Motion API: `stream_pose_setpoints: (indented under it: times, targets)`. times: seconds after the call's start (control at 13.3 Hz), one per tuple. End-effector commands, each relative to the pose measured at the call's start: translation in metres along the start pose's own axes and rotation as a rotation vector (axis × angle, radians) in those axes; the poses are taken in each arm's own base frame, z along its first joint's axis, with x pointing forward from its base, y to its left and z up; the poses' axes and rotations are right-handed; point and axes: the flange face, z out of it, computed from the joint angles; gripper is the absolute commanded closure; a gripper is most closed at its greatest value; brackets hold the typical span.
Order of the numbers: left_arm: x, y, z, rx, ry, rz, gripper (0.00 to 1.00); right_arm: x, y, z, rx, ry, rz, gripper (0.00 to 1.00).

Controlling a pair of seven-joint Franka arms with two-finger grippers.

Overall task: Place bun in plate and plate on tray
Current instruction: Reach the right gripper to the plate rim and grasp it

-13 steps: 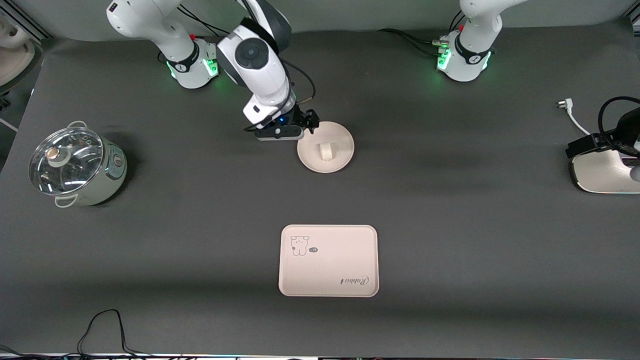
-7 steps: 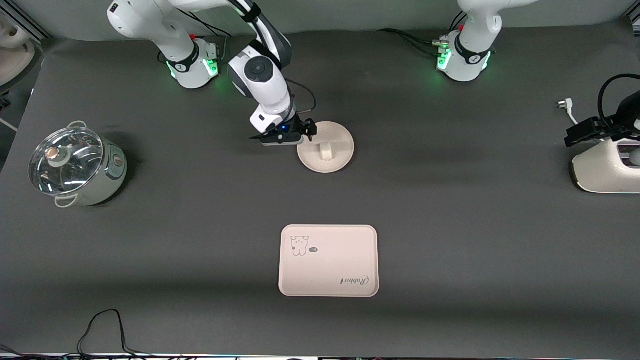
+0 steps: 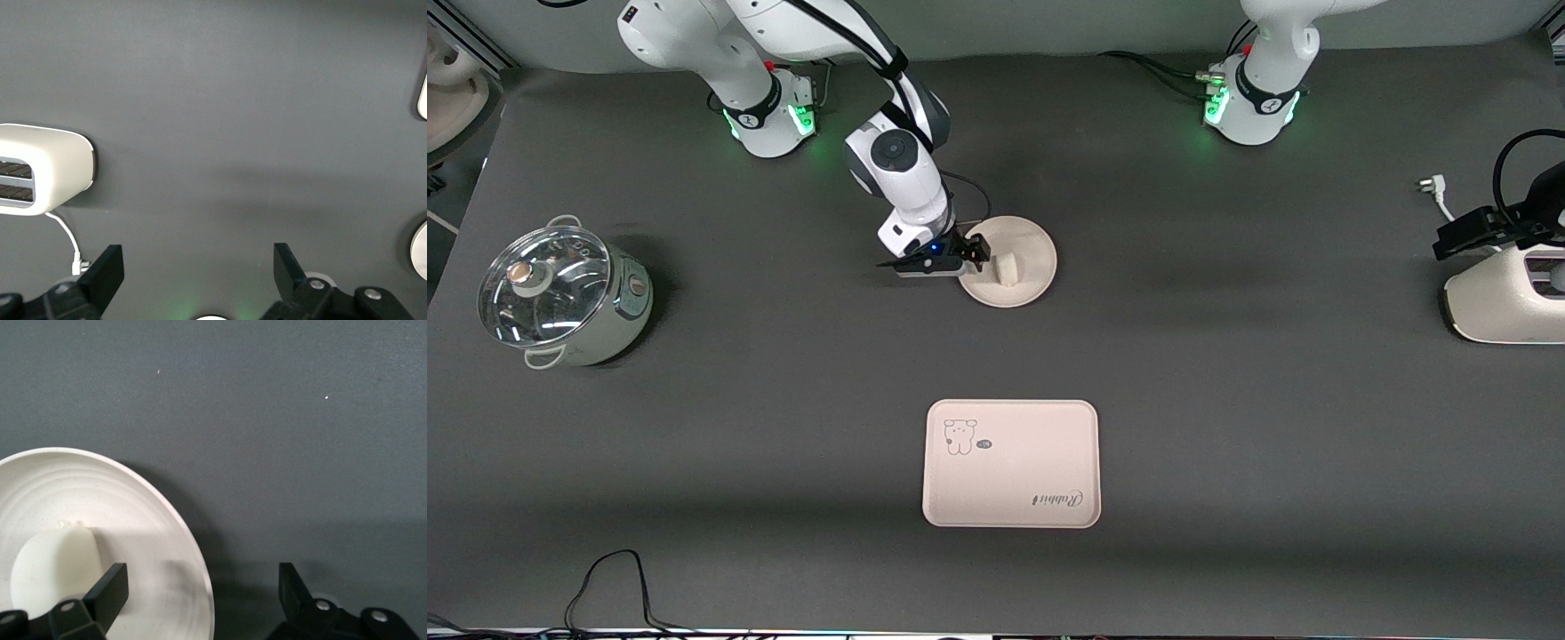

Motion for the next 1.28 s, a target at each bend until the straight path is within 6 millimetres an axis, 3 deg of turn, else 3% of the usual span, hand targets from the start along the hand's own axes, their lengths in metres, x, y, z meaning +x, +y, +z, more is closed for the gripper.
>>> stream_pose_setpoints:
  times: [0.0, 0.08, 0.15, 0.53, 0.9, 1.2]
  targets:
    - [-0.005, 0.009, 0.005, -0.004, 0.007, 0.027, 0.00, 0.000, -0.004, 0.002, 0.008, 0.001, 0.029, 0.00]
    - [-0.005, 0.011, 0.008, 0.005, 0.004, 0.032, 0.00, -0.001, -0.003, 0.005, 0.004, -0.002, 0.029, 0.00]
    - [-0.007, 0.019, 0.010, 0.017, 0.001, 0.048, 0.00, -0.001, -0.002, 0.006, 0.002, -0.003, 0.029, 0.07]
    - [-0.007, 0.021, 0.012, 0.021, -0.002, 0.050, 0.00, -0.001, -0.002, 0.005, -0.001, -0.007, 0.032, 0.61]
    - [-0.009, 0.023, 0.009, 0.022, 0.005, 0.045, 0.00, 0.000, -0.002, 0.003, 0.000, -0.007, 0.033, 0.95]
    - [-0.009, 0.023, 0.009, 0.022, 0.005, 0.045, 0.00, 0.001, -0.002, 0.000, 0.004, -0.004, 0.035, 1.00]
